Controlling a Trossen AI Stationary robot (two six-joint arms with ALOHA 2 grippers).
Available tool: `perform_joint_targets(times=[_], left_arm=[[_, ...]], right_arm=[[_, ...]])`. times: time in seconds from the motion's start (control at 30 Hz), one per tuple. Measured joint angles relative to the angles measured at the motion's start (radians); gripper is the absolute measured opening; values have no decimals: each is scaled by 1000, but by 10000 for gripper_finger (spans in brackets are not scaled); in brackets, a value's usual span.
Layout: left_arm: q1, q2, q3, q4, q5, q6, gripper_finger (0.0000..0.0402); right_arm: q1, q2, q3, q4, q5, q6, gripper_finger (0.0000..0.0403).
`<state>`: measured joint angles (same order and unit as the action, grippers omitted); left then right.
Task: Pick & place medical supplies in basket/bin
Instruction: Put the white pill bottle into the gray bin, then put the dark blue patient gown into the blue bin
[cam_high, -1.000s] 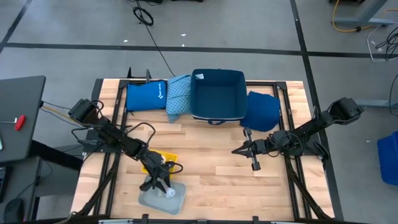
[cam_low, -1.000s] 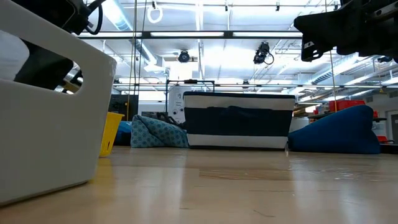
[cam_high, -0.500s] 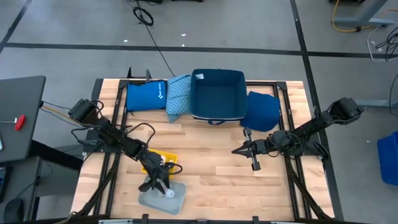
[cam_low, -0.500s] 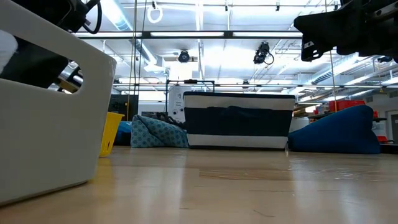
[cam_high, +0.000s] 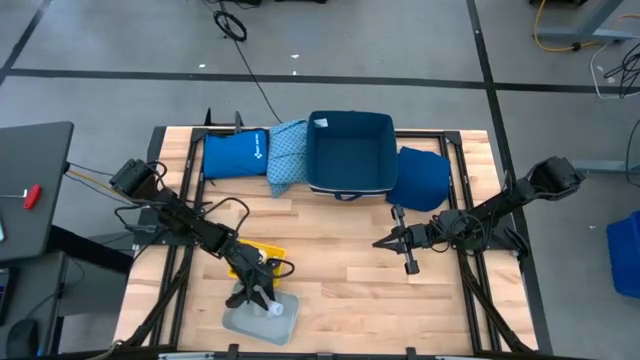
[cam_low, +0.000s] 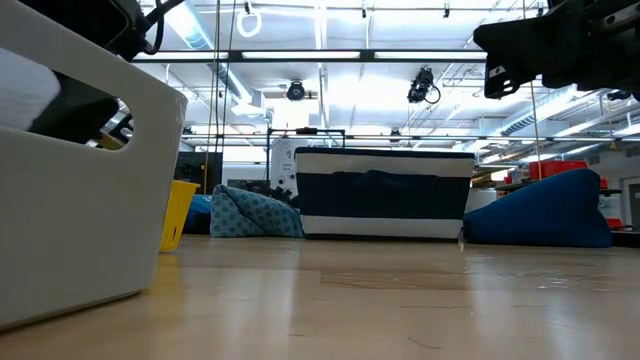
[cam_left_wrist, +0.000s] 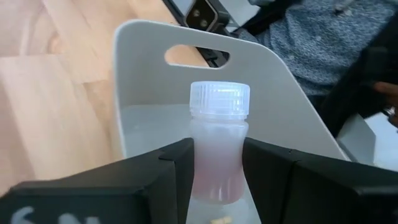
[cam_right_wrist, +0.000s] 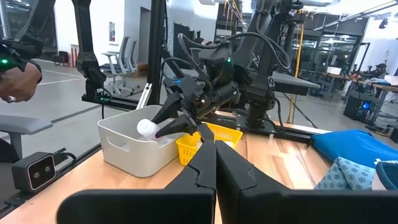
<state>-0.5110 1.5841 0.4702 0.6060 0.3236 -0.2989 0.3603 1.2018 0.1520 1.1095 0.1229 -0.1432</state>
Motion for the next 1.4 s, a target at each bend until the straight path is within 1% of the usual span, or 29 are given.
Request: perform_joint_targets(times=[0.1,0.23,0.4,0.53,0.63,0.83,1.07,1.3,1.4], left_arm=[[0,0,0,8,-35,0,143],[0,0,0,49,-64,-13,191],[0,0,1,70,-60,-22,252],[0,0,1,72,-34,-21,282],[0,-5,1,106,-29,10,287],[9,-7,1,211,-42,86,283],[67,-23,1,221,-146,190,283],[135,-111,1,232,-240,329,283],[159,-161,1,200,-276,366,283]], right_arm=[[0,0,0,0,0,0,0],[0,0,0,0,0,-1,0],[0,0,0,0,0,-3,0],[0,0,0,0,0,-3,0],[0,0,0,0,0,-3,0],[0,0,0,0,-1,-3,0],[0,0,0,0,-5,-3,0],[0,0,0,-1,-53,-3,0],[0,-25,0,-31,-79,-3,0]])
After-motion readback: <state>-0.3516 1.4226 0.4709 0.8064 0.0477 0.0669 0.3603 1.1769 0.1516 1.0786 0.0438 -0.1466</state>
